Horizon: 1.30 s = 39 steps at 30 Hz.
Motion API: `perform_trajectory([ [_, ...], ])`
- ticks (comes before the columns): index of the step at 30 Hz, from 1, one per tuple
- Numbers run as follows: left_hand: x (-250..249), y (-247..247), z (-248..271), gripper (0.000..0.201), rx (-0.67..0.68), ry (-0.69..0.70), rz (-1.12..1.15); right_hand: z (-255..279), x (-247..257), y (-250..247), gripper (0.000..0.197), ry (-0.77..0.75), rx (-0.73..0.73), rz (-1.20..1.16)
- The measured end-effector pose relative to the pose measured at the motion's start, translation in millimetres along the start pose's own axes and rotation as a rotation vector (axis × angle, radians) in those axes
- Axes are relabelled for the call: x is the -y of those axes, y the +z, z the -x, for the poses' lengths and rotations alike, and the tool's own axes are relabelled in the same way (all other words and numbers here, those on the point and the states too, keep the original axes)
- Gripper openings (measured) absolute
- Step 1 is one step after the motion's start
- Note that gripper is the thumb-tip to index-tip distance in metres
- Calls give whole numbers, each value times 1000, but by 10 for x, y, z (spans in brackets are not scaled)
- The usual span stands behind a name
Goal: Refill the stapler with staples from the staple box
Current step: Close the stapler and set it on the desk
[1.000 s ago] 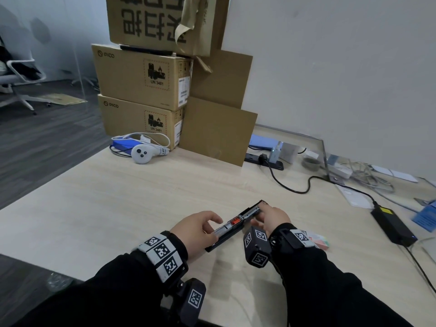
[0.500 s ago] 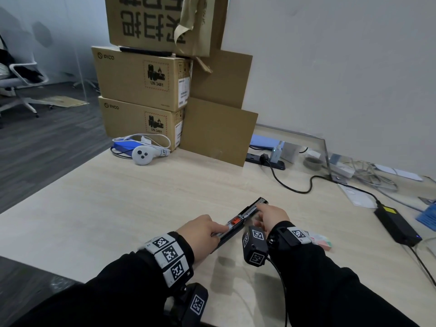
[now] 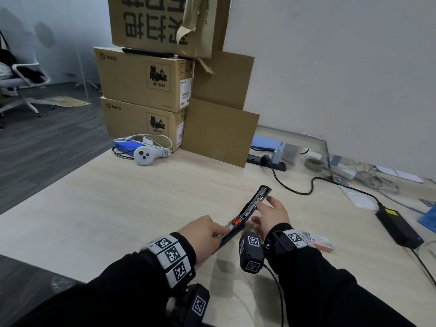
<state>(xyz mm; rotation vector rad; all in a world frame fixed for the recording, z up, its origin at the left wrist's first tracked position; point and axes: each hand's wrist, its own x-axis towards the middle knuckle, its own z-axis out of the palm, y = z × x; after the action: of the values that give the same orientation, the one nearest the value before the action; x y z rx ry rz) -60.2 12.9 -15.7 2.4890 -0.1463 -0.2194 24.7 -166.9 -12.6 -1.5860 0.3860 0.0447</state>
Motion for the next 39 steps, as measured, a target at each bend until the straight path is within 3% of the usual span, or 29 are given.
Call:
perform_trajectory([
  [10, -3, -7, -4, 44, 3, 0, 10, 278, 75, -10, 23, -292, 108, 217],
  [21, -23, -1, 2, 45, -1, -3, -5, 370, -81, 21, 26, -519, 232, 339],
  [39, 2, 0, 11, 43, -6, 31, 13, 371, -189, 46, 32, -585, 284, 474],
])
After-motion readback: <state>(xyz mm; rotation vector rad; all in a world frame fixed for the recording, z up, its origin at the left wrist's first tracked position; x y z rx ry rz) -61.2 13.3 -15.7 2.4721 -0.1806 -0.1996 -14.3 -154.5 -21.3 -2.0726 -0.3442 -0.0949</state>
